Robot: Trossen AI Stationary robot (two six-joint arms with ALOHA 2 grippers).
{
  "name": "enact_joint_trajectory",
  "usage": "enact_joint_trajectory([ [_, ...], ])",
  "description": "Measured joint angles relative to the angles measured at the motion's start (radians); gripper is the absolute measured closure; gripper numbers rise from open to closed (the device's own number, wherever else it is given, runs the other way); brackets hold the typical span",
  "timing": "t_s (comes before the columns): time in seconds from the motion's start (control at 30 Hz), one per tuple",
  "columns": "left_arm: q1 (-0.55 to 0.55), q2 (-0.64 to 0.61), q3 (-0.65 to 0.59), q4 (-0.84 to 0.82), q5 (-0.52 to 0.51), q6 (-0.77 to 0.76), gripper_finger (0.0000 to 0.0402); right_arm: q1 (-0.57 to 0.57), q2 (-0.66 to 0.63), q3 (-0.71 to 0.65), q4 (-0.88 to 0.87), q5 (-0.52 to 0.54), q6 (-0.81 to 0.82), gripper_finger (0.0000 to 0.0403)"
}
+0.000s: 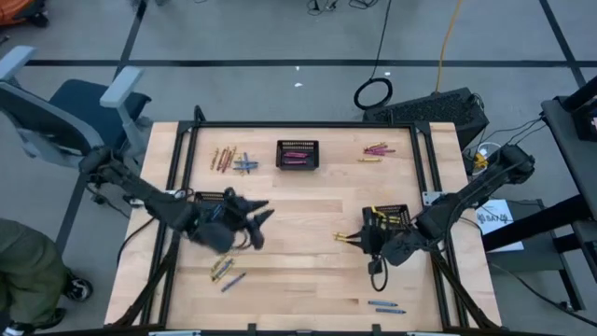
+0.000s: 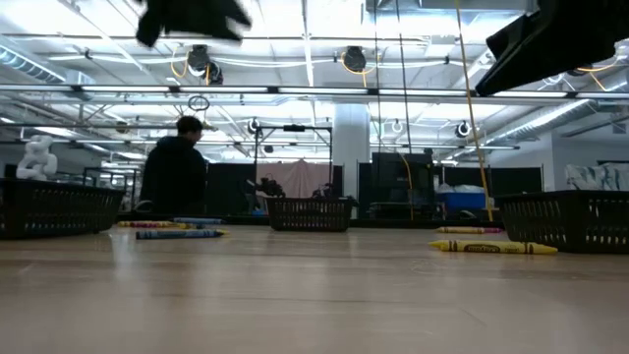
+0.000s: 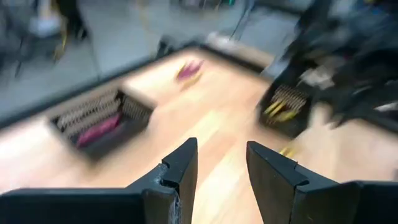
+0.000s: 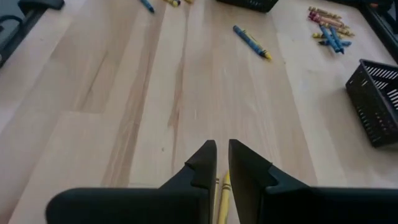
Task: Sort crayons
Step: Put the blue crayon into the bottom left black bin
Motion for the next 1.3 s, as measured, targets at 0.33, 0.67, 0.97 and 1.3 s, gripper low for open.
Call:
enact_joint_trajectory([
  [0.33, 0.356, -0.013, 0.0, -0.446, 0.292, -0.159, 0.0265, -0.006, 0.036, 0.0, 0.03, 0.008, -0.004, 0.0376],
  [0.67, 0.741, -0.013, 0.0, -0.488, 0.555, 0.137, 0.0262, -0.067, 0.118, -0.019, 0.055, 0.172, -0.119, 0.0376],
  [0.97, 0.93, -0.013, 0.0, -0.606, 0.731, 0.356, 0.0208, -0.369, 0.091, -0.019, 0.221, -0.063, -0.388, 0.0376],
  [1.3, 0.94, 0.014, 0.0, -0.609, 0.775, 0.53, 0.0189, -0.772, 0.109, -0.018, 0.569, -0.473, -0.67, 0.0376],
])
